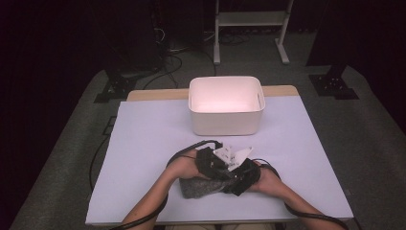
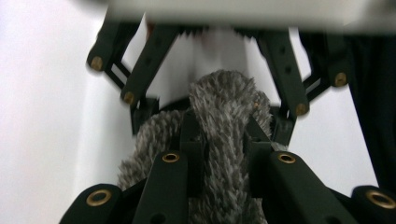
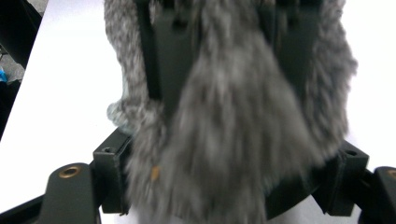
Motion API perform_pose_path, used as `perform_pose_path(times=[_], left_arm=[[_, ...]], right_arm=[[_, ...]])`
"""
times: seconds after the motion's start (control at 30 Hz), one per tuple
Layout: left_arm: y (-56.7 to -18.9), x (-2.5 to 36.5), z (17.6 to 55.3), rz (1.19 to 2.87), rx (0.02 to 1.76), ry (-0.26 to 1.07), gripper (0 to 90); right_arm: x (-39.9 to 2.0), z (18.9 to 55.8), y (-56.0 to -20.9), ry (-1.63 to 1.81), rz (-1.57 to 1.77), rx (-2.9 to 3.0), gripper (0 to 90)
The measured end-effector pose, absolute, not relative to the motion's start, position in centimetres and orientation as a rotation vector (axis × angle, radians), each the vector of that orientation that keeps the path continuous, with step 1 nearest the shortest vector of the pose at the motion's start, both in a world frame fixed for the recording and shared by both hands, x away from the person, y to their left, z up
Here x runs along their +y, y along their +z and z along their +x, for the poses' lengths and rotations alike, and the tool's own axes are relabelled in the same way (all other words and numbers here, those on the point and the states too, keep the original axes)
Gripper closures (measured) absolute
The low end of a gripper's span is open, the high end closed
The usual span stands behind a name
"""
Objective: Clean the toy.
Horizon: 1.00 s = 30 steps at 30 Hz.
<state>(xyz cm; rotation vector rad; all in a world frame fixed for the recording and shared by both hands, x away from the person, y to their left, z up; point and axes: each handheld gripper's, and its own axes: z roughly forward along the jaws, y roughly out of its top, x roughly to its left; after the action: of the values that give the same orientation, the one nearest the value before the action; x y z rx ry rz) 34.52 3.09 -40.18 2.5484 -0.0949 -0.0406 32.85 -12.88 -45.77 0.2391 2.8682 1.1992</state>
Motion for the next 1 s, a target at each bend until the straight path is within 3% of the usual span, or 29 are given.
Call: perform_pose_path(times=[0.3, 0.63, 1.0], left_arm=[[-40.1, 7.4, 35.4, 2.502, 0.04, -0.03, 75.5], [-40.5, 4.8, 35.6, 2.487, -0.029, -0.066, 75.1], [-40.3, 8.7, 35.4, 2.484, 0.052, -0.048, 75.1]], right_arm=[[-12.9, 33.0, -45.8, 1.187, 0.215, 2.863, 22.5], [-12.9, 33.1, -45.8, 1.196, 0.222, 2.871, 22.5], [-12.9, 33.1, -45.8, 1.188, 0.202, 2.872, 22.7]])
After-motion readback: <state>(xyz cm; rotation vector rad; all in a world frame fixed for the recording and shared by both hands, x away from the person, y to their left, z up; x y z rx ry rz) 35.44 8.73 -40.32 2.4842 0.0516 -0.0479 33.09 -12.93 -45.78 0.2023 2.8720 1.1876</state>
